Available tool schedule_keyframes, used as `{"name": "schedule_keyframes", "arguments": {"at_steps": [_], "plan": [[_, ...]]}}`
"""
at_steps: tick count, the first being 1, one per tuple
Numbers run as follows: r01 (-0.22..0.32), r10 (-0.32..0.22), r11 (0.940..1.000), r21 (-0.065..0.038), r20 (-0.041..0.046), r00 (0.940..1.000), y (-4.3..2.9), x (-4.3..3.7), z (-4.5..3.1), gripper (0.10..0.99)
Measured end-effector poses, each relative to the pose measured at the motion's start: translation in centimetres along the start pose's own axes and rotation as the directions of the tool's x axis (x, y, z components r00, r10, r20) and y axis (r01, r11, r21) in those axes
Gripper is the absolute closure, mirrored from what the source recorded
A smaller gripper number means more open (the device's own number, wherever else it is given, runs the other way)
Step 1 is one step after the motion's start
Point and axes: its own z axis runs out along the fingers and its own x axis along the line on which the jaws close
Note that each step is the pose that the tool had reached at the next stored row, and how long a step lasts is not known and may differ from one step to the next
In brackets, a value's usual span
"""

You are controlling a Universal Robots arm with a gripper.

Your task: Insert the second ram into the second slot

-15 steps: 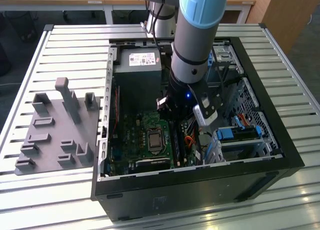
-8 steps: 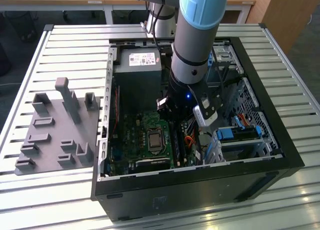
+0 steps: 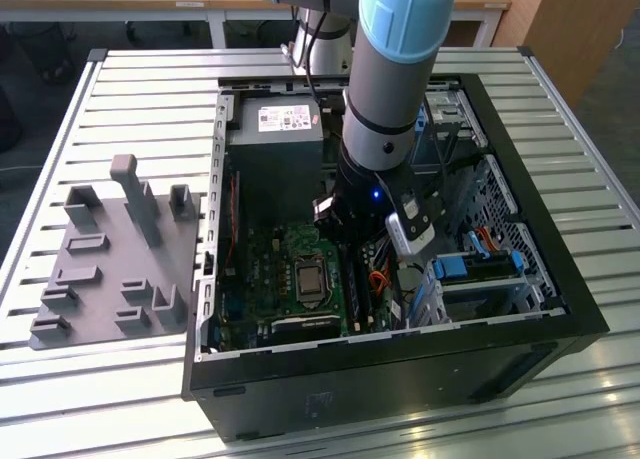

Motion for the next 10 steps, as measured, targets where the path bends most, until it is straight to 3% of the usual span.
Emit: {"name": "schedule_keyframes", "arguments": {"at_steps": [10], "plan": [[-0.004,0.004,1.0,-0.002,0.0001,1.0,0.0,-0.13,0.12,0.949]]}}
